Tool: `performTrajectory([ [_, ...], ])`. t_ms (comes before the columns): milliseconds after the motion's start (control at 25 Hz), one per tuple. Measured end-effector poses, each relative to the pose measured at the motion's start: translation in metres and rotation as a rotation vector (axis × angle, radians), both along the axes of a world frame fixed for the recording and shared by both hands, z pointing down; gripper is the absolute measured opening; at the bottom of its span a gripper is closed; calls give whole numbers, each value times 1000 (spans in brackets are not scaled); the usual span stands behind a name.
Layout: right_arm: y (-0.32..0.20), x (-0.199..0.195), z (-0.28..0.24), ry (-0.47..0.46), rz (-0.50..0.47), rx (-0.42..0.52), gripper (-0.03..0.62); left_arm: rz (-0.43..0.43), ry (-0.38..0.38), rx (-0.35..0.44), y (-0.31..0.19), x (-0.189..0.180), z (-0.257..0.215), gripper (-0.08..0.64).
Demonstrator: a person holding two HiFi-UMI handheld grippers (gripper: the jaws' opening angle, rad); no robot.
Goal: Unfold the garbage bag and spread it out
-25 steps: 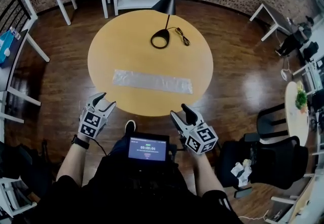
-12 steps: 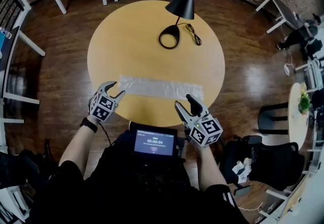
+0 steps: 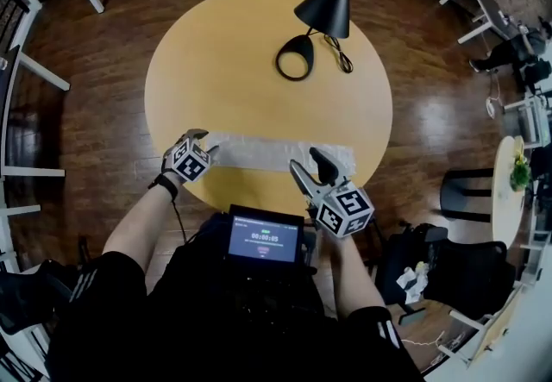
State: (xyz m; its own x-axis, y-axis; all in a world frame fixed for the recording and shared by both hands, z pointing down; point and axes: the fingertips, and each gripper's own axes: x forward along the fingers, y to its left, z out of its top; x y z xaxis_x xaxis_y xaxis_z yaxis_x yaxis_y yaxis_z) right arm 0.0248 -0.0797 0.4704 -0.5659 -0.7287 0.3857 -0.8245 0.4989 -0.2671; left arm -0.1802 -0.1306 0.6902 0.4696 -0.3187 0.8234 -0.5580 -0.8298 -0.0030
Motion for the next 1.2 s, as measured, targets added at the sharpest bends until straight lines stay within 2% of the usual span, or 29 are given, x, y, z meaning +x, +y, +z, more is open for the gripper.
performTrajectory([
  [280,-13,-15,31,25,-99,-56,253,-56,-89,-71,-20,-4,43,165],
  [480,-19,-25,58,26,-153,-101,253,-25,-159,-112,-21,-4,71,140],
  [680,-19,-32,72,22,-182,-132,253,-36,-173,-124,-24,-4,76,77],
  [840,-19,-31,82,27,-184,-152,253,-26,-166,-82,-23,-2,73,4],
  [960,-20,-34,86,30,-193,-157,253,-21,-138,-31,-25,1,59,0],
  [1080,-22,-40,89,48,-213,-157,253,-4,-95,46,-27,3,38,0],
  [1200,-24,-49,92,71,-241,-157,253,57,-59,156,-23,4,15,0],
])
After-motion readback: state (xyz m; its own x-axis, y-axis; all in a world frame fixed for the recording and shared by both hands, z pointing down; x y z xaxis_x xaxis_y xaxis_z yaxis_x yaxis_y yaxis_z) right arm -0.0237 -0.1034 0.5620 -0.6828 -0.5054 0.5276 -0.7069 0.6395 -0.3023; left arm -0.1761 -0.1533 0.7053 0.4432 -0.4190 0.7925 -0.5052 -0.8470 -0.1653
